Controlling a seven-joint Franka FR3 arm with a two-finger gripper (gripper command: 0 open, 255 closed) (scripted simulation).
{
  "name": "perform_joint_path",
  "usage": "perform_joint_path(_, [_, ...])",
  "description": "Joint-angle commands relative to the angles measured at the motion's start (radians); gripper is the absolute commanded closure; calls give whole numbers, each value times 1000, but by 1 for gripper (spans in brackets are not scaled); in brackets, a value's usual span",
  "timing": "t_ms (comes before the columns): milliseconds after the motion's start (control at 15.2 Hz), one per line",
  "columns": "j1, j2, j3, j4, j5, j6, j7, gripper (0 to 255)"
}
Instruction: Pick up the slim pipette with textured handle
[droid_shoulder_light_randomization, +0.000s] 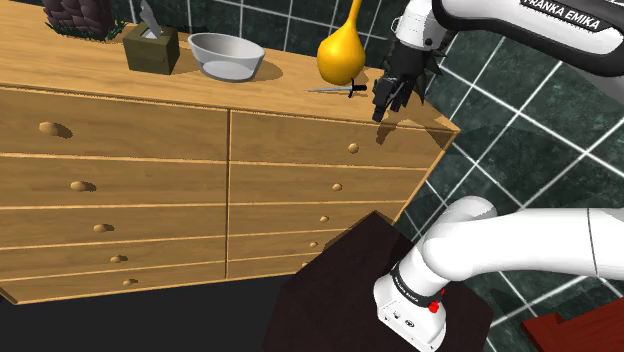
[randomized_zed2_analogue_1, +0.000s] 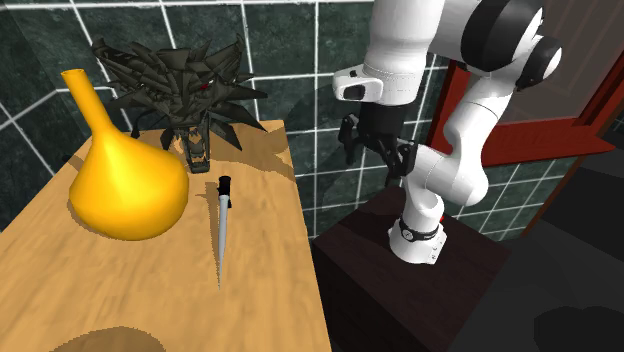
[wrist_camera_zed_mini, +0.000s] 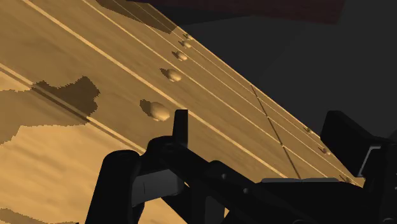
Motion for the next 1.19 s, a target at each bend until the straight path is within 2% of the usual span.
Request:
perform_joint_path(0, [0, 0, 0, 0, 0, 0, 0, 0])
perform_joint_path(528, [60, 265, -151, 172, -125, 74, -392, 0])
perform_joint_path(1122, [115, 615, -257, 460, -158, 136, -815, 0])
